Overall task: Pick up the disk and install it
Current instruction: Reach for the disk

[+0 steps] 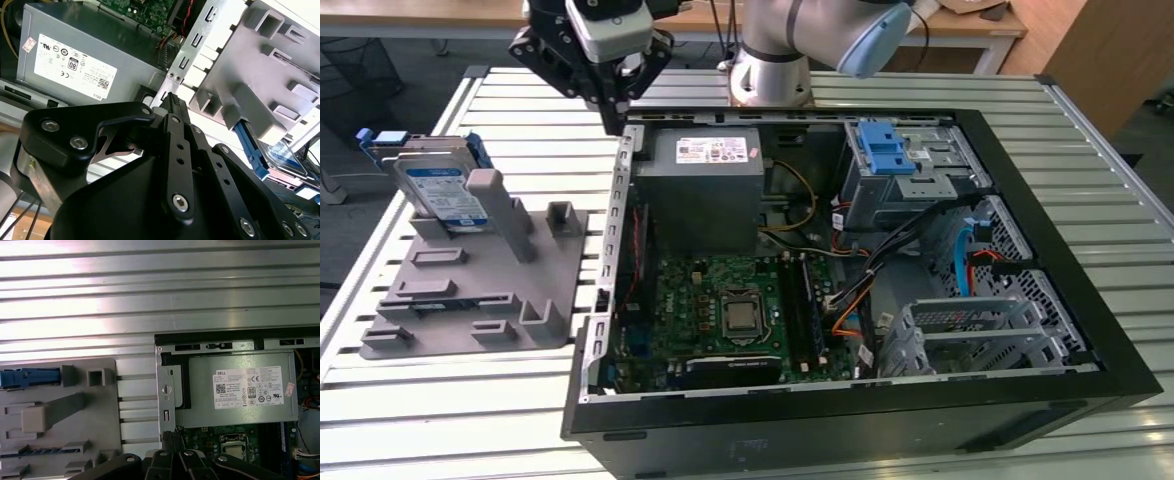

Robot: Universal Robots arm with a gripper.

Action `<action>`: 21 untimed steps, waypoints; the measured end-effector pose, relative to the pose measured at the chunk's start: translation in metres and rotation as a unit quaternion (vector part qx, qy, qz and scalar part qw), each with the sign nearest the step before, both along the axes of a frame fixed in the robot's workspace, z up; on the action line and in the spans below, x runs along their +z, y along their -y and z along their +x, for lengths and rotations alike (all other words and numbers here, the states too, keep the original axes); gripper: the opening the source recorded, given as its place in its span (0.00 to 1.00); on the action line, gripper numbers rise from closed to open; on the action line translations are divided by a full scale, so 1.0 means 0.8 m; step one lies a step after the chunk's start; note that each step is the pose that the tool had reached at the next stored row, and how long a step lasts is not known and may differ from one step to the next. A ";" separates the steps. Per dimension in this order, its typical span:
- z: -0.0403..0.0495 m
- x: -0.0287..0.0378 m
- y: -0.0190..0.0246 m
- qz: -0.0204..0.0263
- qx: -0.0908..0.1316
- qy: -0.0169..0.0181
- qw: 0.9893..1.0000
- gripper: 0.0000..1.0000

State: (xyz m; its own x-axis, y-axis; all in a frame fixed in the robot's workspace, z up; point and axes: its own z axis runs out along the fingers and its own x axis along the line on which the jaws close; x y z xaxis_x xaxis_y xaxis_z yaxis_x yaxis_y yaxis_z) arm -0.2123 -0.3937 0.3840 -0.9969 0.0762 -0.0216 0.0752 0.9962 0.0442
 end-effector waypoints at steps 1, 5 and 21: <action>-0.001 0.0000 -0.0001 0.000 0.000 0.000 1.000 0.11; -0.002 -0.0004 -0.0003 0.000 0.000 0.000 1.000 0.11; -0.009 -0.0015 -0.0007 0.000 0.000 0.000 1.000 0.11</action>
State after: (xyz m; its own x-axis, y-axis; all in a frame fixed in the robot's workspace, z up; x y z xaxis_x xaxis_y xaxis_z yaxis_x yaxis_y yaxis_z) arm -0.2199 -0.3932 0.3828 -0.9969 0.0763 -0.0215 0.0753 0.9962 0.0442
